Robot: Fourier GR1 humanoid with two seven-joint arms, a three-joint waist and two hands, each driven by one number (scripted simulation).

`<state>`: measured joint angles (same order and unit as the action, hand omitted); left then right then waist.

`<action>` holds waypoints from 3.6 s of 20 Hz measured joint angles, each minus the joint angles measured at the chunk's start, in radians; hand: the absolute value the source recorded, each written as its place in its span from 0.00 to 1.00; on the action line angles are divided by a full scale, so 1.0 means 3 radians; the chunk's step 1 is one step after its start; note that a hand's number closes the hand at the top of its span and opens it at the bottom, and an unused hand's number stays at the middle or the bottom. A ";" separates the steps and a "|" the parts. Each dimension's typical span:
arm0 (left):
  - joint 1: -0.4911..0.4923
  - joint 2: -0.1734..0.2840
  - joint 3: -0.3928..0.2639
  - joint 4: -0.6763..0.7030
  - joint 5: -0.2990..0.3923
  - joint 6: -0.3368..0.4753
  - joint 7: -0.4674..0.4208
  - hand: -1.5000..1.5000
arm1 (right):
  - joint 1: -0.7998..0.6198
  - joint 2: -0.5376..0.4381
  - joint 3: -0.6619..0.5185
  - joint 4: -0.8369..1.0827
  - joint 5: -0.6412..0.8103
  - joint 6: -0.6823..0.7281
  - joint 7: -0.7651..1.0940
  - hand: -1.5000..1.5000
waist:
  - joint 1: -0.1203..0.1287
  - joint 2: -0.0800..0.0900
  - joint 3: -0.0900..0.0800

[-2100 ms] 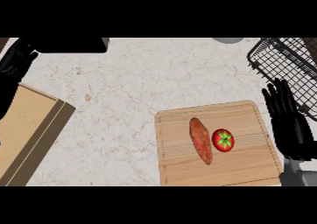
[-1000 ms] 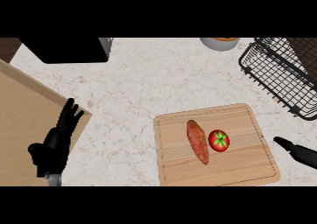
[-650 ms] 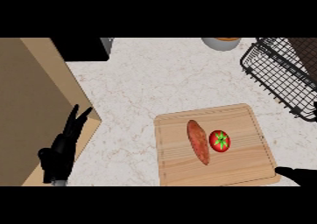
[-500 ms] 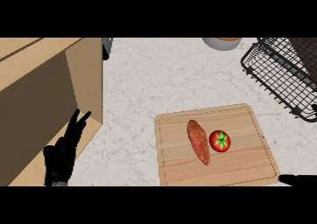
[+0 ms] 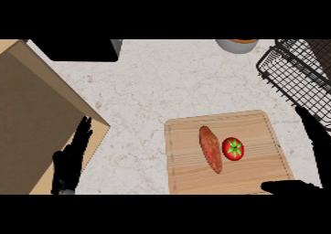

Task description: Pick the tomato from the cutting board and place it in the tiered basket

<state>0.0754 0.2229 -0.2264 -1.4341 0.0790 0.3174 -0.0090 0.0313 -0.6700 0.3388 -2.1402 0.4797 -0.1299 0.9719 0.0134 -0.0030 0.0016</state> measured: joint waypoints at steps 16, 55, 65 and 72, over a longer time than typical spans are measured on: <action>-0.0053 -0.0021 0.0118 0.0043 -0.0012 -0.0095 0.0029 0.50 | -0.0595 0.0823 0.0637 0.0768 0.0762 0.0600 0.0458 0.00 | -0.0021 -0.0005 0.0010; 0.0021 -0.0192 0.0215 -0.0030 -0.0214 -0.0153 0.0098 0.50 | -0.0676 0.1663 0.0071 0.2043 0.0912 0.1344 0.0174 1.00 | -0.0039 -0.0004 0.0009; 0.0002 -0.0243 0.0310 0.0003 -0.0277 -0.0239 0.0091 0.50 | -0.0724 0.1722 -0.0033 0.2274 0.1181 0.1292 -0.0181 1.00 | -0.0035 -0.0019 0.0003; 0.0045 -0.0225 0.0392 0.0009 -0.0239 -0.0294 0.0039 0.50 | -0.0446 0.1225 -0.0405 0.2255 0.1189 0.1093 -0.0581 1.00 | -0.0086 -0.0026 0.0007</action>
<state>0.0888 0.1553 -0.1087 -1.4313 0.0073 0.2292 0.0028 -0.1024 -0.3023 0.2173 -1.4635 0.8364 0.1979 0.7976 -0.0123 -0.0107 0.0038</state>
